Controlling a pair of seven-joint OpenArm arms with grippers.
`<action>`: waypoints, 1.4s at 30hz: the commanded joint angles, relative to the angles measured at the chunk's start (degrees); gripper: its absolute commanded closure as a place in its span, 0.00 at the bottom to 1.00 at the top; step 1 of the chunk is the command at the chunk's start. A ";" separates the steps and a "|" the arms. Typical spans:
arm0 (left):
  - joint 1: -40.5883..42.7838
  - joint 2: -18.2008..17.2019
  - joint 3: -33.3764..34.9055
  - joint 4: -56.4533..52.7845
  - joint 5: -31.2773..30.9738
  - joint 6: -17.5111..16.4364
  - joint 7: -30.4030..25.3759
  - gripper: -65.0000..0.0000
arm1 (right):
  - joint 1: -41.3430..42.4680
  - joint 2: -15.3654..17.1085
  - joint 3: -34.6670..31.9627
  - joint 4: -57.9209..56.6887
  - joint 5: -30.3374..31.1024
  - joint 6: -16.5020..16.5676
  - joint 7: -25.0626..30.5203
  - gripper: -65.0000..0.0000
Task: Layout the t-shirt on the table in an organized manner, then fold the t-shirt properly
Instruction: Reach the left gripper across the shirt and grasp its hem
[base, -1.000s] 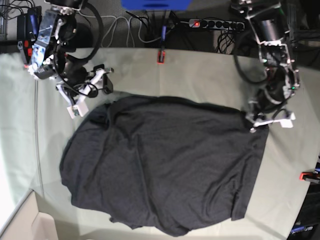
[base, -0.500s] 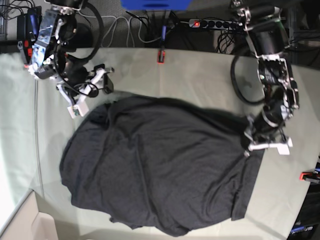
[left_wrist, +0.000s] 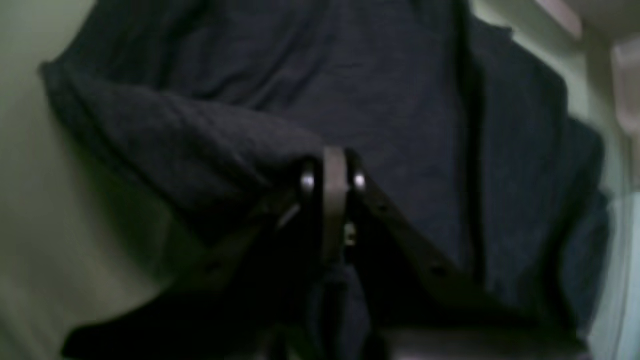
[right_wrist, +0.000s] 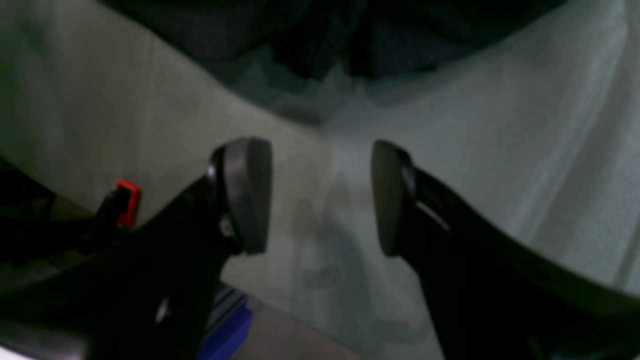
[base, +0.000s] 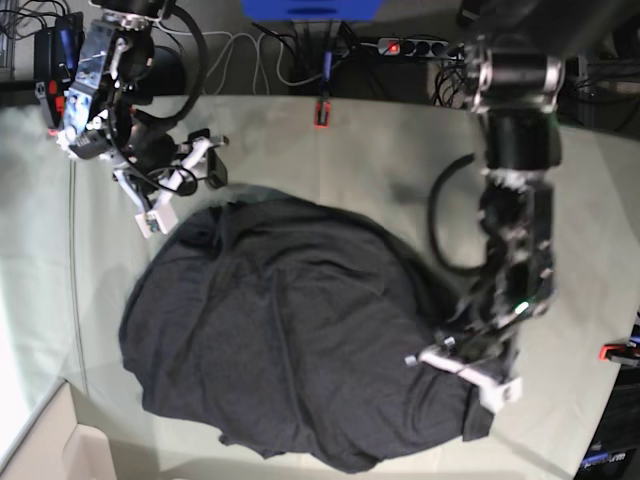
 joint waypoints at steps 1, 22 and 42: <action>-2.59 0.55 0.75 -0.20 1.62 -0.03 -1.20 1.00 | 0.44 0.26 0.19 0.99 0.84 0.34 1.01 0.51; -8.65 6.52 6.12 -10.83 7.68 -0.47 -0.67 0.33 | 0.26 0.26 0.28 1.07 0.75 0.34 0.57 0.51; -3.11 0.37 5.85 -22.53 7.24 -0.12 -16.58 0.33 | 0.53 0.17 -0.07 0.81 0.75 0.34 0.92 0.51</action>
